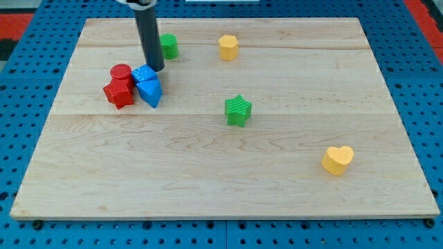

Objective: Push green circle below the yellow hexagon

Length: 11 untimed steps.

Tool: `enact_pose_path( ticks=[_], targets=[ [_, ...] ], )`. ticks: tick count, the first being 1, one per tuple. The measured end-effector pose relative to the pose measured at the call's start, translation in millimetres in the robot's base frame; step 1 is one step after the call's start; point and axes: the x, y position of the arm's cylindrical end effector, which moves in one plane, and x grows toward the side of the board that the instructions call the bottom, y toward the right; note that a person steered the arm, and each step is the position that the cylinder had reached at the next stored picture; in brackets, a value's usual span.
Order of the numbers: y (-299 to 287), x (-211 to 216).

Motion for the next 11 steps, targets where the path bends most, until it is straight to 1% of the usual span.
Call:
enact_pose_path(
  ticks=[2, 3, 4, 5, 6, 7, 9, 10, 11],
  targets=[
    [-45.0, 0.0],
    [-42.2, -4.4],
    [-42.3, -21.4],
    [-38.9, -44.0],
    [-8.3, -61.3],
    [18.9, -66.1],
    [30.1, -97.2],
    [48.3, -80.5],
    [17.8, -71.7]
  ],
)
